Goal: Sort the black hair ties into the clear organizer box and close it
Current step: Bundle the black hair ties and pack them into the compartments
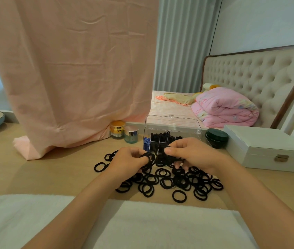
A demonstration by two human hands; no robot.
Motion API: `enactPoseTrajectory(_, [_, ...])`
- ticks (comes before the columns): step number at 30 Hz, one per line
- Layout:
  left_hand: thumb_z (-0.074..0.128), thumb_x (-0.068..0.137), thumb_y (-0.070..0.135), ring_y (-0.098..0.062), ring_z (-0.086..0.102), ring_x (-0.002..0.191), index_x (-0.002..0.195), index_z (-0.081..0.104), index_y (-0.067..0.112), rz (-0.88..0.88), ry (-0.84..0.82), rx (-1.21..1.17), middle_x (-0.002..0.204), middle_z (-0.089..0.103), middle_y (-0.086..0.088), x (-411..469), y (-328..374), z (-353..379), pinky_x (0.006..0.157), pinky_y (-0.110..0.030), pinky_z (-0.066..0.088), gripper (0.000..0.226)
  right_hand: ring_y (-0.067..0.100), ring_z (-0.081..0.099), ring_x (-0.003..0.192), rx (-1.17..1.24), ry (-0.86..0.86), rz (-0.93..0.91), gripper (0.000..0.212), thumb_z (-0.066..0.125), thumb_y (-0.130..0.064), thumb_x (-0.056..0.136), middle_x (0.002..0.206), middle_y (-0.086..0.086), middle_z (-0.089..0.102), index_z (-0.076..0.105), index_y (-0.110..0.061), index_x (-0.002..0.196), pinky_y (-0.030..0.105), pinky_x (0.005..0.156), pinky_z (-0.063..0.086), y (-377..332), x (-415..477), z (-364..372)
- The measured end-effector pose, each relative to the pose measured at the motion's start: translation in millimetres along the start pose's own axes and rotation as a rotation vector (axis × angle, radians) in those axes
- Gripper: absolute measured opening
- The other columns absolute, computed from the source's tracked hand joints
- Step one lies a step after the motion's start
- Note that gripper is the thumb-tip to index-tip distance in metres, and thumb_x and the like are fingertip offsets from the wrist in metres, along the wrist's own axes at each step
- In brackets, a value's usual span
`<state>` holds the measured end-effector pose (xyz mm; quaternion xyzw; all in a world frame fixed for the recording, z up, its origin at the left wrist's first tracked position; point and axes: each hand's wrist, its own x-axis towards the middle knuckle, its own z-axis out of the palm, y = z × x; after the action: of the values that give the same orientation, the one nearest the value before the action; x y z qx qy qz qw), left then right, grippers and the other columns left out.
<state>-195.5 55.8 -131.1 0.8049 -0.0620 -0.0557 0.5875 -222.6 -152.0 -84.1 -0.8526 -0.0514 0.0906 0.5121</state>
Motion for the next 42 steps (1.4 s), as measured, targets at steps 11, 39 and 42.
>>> enactPoseTrajectory(11, [0.065,0.094,0.007,-0.015,0.072,0.08,0.109,0.074,0.01,-0.147,-0.252,-0.35,0.102,0.074,-0.01,-4.2,4.8,4.0,0.083,-0.032,0.059,0.018,0.009,0.056,0.05,-0.005,0.027,-0.045,0.02,0.072,-0.032,0.092,0.062,-0.008,0.068,0.078,-0.014,0.097,0.018,0.042,0.04,1.8,3.1,25.4])
enactPoseTrajectory(39, [0.058,0.1,0.018,-0.026,0.077,0.085,0.105,0.067,0.004,-0.027,-0.076,-0.283,0.094,0.078,-0.015,39.3,54.8,39.1,0.075,-0.035,0.064,0.018,0.021,0.075,0.08,0.31,0.151,-0.007,0.028,0.076,-0.014,0.09,0.101,0.019,0.077,0.072,-0.004,0.116,0.029,0.064,0.063,32.1,10.1,-45.6])
enactPoseTrajectory(42, [0.068,0.094,0.018,-0.019,0.075,0.077,0.101,0.073,0.007,0.03,0.067,-0.218,0.095,0.077,-0.009,48.3,56.1,45.9,0.076,-0.035,0.064,0.014,0.021,0.074,0.079,0.345,0.164,-0.039,0.023,0.075,-0.013,0.09,0.096,0.014,0.077,0.073,-0.004,0.111,0.029,0.063,0.063,31.9,5.1,-62.7])
